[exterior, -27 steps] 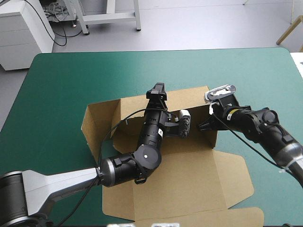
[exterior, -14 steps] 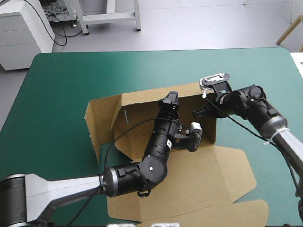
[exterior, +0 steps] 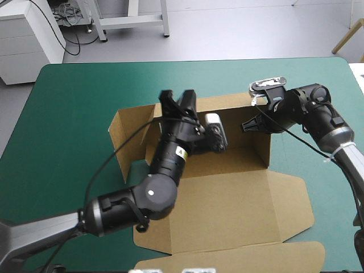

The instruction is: Fold the box

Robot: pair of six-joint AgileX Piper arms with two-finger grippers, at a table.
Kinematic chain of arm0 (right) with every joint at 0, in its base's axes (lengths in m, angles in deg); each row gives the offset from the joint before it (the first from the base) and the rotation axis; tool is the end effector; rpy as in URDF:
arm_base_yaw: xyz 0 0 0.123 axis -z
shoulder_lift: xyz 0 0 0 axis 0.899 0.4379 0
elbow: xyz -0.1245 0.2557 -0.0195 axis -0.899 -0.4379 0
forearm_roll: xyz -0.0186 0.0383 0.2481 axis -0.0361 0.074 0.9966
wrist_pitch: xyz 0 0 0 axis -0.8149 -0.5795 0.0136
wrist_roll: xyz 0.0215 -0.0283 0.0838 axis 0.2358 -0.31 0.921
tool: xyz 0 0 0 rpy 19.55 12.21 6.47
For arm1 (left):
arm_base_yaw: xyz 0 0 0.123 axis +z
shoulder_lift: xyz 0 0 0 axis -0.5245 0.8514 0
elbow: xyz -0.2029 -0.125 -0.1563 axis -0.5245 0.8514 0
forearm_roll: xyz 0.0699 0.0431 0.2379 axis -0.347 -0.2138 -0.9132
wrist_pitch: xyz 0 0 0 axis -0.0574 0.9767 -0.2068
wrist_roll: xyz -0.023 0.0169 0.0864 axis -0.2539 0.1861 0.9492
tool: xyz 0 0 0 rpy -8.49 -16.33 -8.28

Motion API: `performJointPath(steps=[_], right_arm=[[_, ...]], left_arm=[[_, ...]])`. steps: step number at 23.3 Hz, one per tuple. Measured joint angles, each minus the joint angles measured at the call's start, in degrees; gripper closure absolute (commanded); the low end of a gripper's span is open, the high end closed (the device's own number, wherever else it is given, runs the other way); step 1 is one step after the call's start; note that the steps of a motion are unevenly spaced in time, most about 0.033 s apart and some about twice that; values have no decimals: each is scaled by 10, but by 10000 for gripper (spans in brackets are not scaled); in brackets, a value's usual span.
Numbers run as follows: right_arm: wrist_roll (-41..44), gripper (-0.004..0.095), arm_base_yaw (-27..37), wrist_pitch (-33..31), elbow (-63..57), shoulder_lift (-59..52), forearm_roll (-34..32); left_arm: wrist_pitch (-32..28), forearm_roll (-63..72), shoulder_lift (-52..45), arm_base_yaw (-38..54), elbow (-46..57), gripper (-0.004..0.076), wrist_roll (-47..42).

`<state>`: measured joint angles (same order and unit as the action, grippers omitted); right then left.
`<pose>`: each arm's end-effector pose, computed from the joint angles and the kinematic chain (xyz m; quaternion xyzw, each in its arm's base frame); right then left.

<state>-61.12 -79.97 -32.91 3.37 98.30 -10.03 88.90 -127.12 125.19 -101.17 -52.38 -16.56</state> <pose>0.3051 0.0864 0.3489 -0.1522 0.9554 0.0260 0.2518 0.1787 -0.2699 0.4017 0.4713 0.5166 0.3153 0.6416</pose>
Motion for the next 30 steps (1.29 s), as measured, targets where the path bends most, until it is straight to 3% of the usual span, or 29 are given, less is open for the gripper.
performJointPath(steps=[3,9,12,15,17,21,22,30], right_arm=[[0,913,8,-25,23,11,6],[0,912,43,-22,56,104,26],[-6,912,45,68,61,145,31],[-8,906,46,116,60,165,32],[-8,825,46,127,60,170,34],[-36,440,46,110,54,176,35],[-39,386,45,96,54,181,37],[-43,355,44,60,130,186,22]], left_arm=[[-1,17,-31,49,-28,717,-3],[-2,267,-83,253,-51,717,10],[2,432,-88,361,-51,717,83],[7,558,-88,440,-51,717,147],[10,630,-88,497,-51,717,185],[14,750,-88,584,-51,717,256],[14,778,-88,601,-51,717,273],[21,841,-88,668,-51,717,309]])
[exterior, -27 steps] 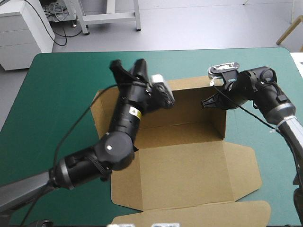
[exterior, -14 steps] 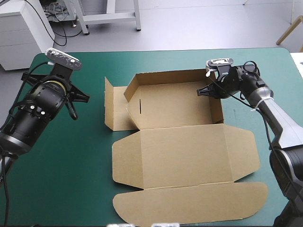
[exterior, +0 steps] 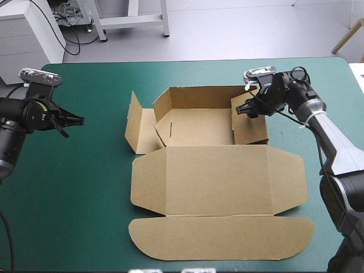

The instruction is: Fold the box

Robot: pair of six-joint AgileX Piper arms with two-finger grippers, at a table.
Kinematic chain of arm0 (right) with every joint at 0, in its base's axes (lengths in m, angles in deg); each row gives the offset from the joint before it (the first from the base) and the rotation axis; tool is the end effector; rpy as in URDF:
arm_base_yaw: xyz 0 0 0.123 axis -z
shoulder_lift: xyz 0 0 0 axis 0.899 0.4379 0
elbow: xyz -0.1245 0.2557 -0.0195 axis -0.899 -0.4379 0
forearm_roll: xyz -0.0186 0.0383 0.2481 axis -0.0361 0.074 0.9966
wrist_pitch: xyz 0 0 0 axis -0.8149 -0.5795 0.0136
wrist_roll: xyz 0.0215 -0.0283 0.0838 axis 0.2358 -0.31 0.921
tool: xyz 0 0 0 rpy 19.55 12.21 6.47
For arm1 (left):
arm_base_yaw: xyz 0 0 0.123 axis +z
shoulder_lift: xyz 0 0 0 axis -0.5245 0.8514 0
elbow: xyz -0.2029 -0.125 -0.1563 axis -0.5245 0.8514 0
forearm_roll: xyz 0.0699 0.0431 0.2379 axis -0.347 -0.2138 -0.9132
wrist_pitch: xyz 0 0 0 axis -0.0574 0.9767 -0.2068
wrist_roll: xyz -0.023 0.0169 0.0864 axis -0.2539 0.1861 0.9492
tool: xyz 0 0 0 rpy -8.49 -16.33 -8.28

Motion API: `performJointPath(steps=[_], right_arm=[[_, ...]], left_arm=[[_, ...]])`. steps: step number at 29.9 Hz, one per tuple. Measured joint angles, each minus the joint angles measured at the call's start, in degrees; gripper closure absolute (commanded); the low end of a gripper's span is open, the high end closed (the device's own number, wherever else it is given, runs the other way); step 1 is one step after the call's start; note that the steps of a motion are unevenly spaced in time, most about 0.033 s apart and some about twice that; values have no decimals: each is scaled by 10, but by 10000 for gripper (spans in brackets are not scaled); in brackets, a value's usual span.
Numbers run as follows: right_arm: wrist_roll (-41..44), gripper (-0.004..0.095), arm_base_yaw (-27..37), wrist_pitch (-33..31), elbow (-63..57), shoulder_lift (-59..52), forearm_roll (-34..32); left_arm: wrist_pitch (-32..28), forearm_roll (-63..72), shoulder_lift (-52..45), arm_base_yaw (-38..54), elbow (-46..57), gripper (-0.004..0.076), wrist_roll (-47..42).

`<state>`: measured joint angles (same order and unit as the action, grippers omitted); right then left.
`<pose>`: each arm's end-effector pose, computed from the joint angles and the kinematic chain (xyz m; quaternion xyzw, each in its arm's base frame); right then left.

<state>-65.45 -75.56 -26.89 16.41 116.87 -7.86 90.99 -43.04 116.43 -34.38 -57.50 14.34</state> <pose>0.3993 0.0837 0.3033 -0.1453 0.9553 0.0248 0.2563 0.2723 0.0033 0.3916 0.0479 0.9299 0.0979 0.3514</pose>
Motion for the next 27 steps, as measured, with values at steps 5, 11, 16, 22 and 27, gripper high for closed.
performJointPath(steps=[5,11,16,22,27], right_arm=[[0,355,0,-81,92,-1,-35],[4,355,0,-126,118,-18,-40],[20,355,0,-157,118,-15,-39],[47,355,0,-158,118,29,-34],[64,355,0,-158,116,74,-20]], left_arm=[[6,30,2,61,0,717,15],[15,108,7,149,1,717,32],[21,165,8,199,1,717,47],[34,186,9,202,1,717,57],[47,187,9,203,1,719,57]])
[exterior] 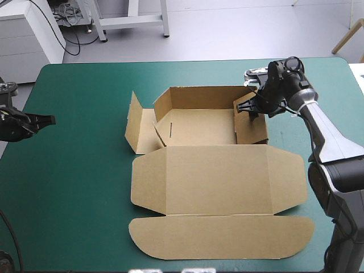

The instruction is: Fold the box

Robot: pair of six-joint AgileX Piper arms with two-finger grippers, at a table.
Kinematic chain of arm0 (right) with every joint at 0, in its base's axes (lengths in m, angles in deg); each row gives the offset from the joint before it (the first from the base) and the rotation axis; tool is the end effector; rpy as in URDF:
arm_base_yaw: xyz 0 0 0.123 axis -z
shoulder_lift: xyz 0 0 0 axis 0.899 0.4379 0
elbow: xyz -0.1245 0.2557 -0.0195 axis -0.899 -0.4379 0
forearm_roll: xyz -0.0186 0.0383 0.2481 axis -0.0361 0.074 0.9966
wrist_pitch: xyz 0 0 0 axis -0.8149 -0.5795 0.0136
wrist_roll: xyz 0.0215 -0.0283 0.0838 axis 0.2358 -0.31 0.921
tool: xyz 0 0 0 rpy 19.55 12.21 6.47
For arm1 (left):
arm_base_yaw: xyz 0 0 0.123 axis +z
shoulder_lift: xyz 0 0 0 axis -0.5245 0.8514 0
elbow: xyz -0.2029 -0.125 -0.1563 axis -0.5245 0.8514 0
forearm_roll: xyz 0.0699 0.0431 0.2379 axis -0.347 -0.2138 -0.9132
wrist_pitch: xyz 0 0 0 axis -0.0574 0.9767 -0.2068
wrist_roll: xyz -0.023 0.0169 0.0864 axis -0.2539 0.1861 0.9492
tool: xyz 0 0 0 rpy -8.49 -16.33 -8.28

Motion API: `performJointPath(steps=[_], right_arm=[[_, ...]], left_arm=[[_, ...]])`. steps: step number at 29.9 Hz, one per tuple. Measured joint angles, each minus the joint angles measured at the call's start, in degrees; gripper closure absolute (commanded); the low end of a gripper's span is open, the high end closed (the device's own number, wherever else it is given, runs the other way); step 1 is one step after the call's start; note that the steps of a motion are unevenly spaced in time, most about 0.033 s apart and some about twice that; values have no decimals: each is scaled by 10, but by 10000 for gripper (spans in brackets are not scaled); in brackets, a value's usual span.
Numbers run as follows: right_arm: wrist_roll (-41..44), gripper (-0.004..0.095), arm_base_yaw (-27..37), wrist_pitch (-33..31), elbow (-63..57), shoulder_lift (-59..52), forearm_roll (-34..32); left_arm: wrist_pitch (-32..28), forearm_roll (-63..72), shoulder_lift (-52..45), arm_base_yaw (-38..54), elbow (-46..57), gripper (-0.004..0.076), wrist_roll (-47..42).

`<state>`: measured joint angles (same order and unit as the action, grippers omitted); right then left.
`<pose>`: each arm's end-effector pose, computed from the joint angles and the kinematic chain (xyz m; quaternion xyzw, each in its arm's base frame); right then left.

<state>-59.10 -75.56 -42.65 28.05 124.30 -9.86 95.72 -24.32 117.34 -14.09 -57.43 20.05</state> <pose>0.4154 0.0842 0.2978 -0.0998 0.9823 0.0127 0.1582 0.2602 0.0733 0.3809 -0.1089 0.9451 0.0096 0.3079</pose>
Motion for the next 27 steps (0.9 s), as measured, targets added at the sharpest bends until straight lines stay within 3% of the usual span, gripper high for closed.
performJointPath(steps=[3,5,8,10,16,20,25,27], right_arm=[[0,369,0,2,0,20,19],[0,452,0,3,0,27,26],[0,675,0,3,0,32,32],[0,887,0,3,0,33,33],[0,927,0,10,0,33,31],[-3,927,0,12,0,33,34],[-3,927,0,13,0,33,38],[-3,927,0,14,0,31,39]], left_arm=[[4,0,0,0,0,719,0],[6,0,0,0,0,718,3],[7,-1,0,0,0,718,15],[9,-1,0,0,0,718,17],[11,0,0,0,0,669,30],[22,1,6,0,0,516,42],[46,1,25,0,0,196,45],[55,4,37,0,0,113,45]])
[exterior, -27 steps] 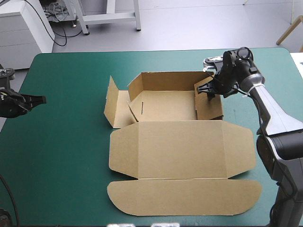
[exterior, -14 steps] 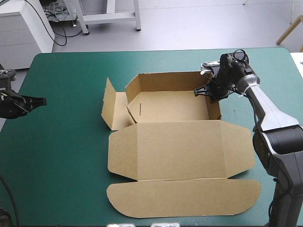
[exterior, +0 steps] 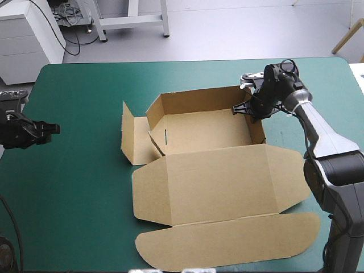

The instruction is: Fold the box

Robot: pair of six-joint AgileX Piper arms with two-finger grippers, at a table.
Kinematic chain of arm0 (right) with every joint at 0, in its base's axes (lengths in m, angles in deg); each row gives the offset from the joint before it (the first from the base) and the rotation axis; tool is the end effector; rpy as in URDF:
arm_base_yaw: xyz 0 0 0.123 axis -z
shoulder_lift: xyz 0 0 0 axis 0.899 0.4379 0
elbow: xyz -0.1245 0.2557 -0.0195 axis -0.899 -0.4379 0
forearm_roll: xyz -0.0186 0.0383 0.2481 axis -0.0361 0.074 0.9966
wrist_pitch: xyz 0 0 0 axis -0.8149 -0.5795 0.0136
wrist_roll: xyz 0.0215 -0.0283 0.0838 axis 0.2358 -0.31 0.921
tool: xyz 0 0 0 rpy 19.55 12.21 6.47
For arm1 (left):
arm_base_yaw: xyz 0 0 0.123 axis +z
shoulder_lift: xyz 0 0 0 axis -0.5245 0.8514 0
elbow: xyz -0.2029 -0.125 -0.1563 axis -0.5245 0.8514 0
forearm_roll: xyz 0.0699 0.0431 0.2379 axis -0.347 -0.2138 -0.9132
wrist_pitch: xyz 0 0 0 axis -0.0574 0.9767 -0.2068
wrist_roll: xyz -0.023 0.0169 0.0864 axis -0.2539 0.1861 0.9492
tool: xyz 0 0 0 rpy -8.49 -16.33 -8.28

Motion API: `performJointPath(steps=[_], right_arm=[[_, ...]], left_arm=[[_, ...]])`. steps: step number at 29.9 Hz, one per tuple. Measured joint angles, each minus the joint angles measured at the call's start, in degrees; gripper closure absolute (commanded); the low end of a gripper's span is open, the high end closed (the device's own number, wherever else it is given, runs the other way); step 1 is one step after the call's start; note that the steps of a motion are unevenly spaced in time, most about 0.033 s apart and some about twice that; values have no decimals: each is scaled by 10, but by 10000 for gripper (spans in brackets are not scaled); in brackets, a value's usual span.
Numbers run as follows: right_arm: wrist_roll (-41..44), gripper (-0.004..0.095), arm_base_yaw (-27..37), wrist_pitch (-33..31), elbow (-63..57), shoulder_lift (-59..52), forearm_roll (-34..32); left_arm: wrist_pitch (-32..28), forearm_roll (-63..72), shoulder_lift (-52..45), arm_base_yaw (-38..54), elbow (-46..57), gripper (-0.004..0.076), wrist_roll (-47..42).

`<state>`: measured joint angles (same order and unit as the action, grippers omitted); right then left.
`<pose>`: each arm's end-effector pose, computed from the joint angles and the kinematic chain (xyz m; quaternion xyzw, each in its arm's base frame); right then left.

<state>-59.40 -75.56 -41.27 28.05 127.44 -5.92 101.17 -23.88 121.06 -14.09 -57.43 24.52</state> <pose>0.4251 0.0922 0.2750 -0.0951 0.9846 0.0441 0.1397 0.2687 0.0749 0.3588 -0.0732 0.9696 -0.0007 0.2334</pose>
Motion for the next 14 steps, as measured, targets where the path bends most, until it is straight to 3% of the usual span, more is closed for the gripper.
performJointPath(steps=[2,10,14], right_arm=[[0,927,0,-1,0,-4,3],[-18,928,1,-11,-2,-78,13],[-34,928,15,-15,-2,-123,50]], left_arm=[[6,8,14,0,0,83,0],[12,144,70,0,0,88,5],[9,192,88,0,0,88,25]])
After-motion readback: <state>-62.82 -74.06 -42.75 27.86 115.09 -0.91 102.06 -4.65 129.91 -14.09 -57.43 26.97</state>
